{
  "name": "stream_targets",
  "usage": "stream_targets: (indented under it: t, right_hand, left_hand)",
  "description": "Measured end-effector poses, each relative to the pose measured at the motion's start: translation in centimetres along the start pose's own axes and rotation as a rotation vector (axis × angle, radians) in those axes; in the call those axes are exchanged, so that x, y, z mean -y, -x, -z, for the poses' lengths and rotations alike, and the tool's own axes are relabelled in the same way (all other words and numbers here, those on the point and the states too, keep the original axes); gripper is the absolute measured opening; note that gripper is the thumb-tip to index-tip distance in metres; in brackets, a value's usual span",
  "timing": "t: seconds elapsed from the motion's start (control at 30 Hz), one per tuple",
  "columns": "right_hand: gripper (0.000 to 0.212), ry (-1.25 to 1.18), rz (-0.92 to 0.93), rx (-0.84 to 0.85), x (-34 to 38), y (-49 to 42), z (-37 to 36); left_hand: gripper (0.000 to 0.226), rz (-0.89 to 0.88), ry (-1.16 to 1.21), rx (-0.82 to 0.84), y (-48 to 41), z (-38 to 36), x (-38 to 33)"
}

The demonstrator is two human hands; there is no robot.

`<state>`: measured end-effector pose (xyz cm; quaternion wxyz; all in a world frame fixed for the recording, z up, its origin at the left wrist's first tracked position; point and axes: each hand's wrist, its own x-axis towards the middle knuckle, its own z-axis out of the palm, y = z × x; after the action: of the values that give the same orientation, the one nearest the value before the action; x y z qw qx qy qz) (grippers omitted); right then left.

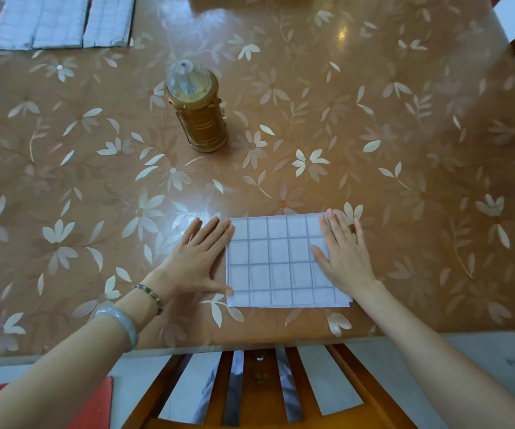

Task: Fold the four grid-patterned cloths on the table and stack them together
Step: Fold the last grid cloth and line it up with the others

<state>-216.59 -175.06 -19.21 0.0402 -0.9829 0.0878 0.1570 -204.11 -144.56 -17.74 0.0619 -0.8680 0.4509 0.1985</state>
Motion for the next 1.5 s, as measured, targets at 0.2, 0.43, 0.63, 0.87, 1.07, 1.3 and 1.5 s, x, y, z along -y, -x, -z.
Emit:
stream_targets:
  t: [0.2,0.43,0.63,0.87,1.07,1.3,1.5]
  right_hand:
    - [0.064,-0.015,0.096,-0.057,1.5,-0.4,3.2]
    - [0.086,-0.195,0.203,0.186,5.2,0.4,4.1]
    - [0.104,-0.214,0.159,0.263,5.4,-0.1,4.3]
    - [0.118,-0.205,0.142,0.286,5.5,-0.2,4.2]
    - [0.123,-0.23,0.137,0.267,5.4,-0.3,4.1]
    - [0.127,-0.182,0.138,0.263,6.4,-0.6,4.1]
    - [0.127,-0.187,0.174,0.264,10.2,-1.5,4.3]
  left_hand:
    - [0.14,0.033,-0.014,0.034,-0.4,0.8,-0.7]
    - [0.14,0.079,-0.075,0.071,-0.6,1.9,-1.3]
    - [0.1,0.316,0.342,-0.054,0.5,2.7,-3.9]
    - [0.04,0.856,1.221,-0.2,-0.2,2.7,-7.2]
    - [0.04,0.903,1.336,0.007,-0.6,3.2,-6.8]
    - [0.009,0.809,1.194,-0.04,0.7,3.7,-6.9]
    - [0.021,0.817,1.037,-0.084,3.1,4.2,-4.4]
